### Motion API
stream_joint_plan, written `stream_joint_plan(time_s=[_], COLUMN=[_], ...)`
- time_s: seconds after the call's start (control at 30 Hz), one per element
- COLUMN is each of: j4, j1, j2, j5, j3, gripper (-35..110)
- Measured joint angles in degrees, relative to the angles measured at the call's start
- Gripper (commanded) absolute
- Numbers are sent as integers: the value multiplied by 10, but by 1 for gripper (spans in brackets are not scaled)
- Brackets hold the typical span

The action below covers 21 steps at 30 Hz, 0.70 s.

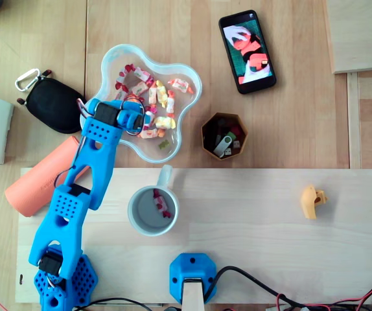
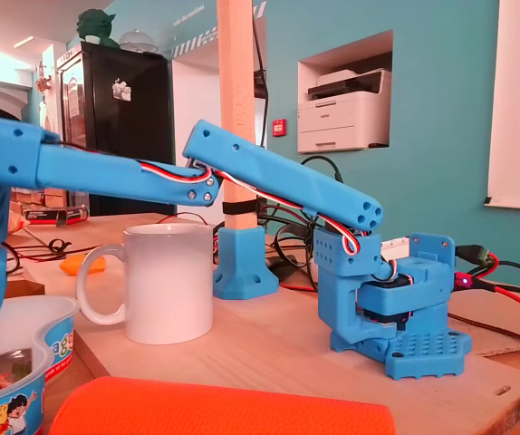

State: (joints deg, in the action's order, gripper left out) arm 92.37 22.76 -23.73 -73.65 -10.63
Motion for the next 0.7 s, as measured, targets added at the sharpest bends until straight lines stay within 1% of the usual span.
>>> stream_joint_plan(time_s=[0.27, 0.7], j4=[0, 0], j1=[48, 54], j2=[0, 0], j5=[5, 1], j3=[0, 0], gripper=[19, 19])
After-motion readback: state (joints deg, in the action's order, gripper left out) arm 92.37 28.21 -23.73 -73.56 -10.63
